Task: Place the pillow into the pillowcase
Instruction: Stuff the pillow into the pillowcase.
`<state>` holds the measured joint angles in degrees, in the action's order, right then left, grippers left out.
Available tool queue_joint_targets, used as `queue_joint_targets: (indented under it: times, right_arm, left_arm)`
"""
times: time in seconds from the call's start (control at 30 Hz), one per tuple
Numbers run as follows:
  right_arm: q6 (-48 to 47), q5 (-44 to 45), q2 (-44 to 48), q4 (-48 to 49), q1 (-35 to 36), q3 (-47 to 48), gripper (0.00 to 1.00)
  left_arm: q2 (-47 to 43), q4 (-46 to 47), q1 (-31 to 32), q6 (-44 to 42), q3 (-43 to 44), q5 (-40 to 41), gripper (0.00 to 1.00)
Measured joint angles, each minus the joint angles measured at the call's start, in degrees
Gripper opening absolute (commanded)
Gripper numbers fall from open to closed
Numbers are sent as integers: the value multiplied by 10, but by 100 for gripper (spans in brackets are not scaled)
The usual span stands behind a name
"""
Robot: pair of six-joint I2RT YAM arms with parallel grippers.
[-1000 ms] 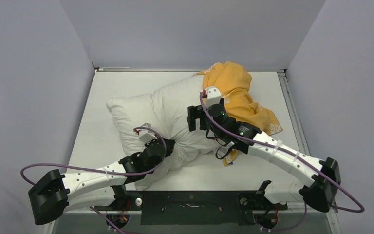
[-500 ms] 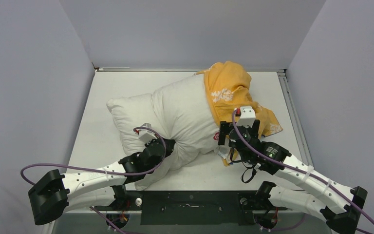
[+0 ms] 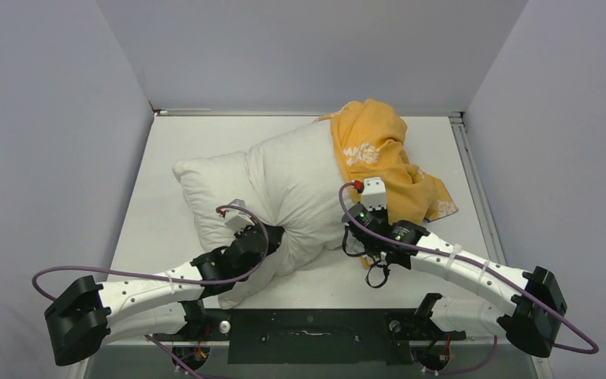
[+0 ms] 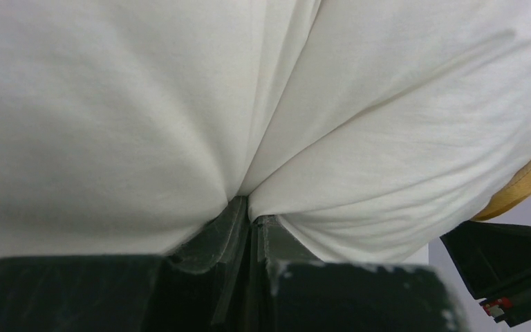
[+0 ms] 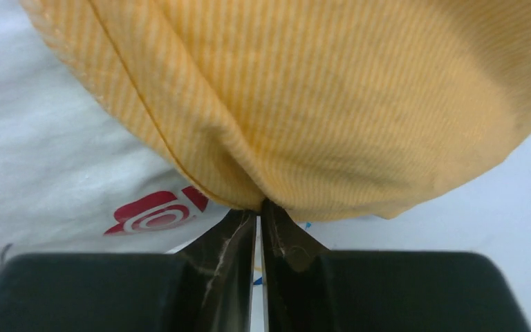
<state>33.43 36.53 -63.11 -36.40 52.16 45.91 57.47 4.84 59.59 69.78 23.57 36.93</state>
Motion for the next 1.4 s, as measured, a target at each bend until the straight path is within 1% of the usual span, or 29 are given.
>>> queue_joint_targets:
  times: [0.17, 0.33, 0.47, 0.63, 0.73, 0.87, 0.97, 1.07, 1.1, 1.13, 1.17, 1.2, 1.27, 1.33, 1.37, 1.4]
  right_arm:
    - [-26, -13, -18, 13, -1, 10, 5]
    - [-59, -72, -17, 26, -8, 29, 5]
    - [-85, -154, -11, 45, -13, 37, 5]
    - [-97, -314, -20, 81, -16, 53, 5]
    - [-87, -412, -52, 135, -16, 50, 5]
    - [-49, -520, -106, 236, -15, 28, 5]
    - [-33, -566, -137, 275, -10, 22, 5]
    - [-37, -563, -130, 263, -6, 25, 6]
    - [-42, -553, -127, 249, -4, 29, 10]
    - [-46, -538, -122, 229, -2, 37, 19]
    - [-51, -518, -115, 208, 2, 45, 33]
    - [-57, -495, -107, 189, 5, 54, 44]
    - [-67, -449, -82, 161, 13, 73, 60]
    - [-81, -396, -55, 139, 20, 102, 80]
    - [-91, -359, -38, 125, 23, 124, 88]
    - [-98, -327, -25, 120, 23, 144, 94]
  left_arm:
    - [-12, -13, 0, -4, 3, -4, 0]
    - [-19, -18, 0, -9, 3, -3, 0]
    - [-14, -19, 0, -12, 5, -3, 0]
    - [11, -17, -1, -17, 19, 4, 0]
    - [27, -8, -2, -21, 22, 6, 0]
    - [66, -4, 1, -23, 39, 13, 0]
    - [97, -16, 8, -23, 61, 36, 0]
    - [102, -21, 14, -21, 65, 50, 0]
    - [100, -22, 15, -19, 65, 52, 0]
    - [97, -23, 16, -18, 64, 53, 0]
    - [92, -23, 18, -15, 62, 54, 0]
    - [86, -22, 19, -13, 59, 54, 0]
    - [71, -23, 23, -9, 51, 52, 0]
    - [56, -24, 28, 0, 43, 46, 0]
    - [49, -22, 32, 4, 39, 43, 0]
    - [42, -20, 35, 7, 37, 39, 0]
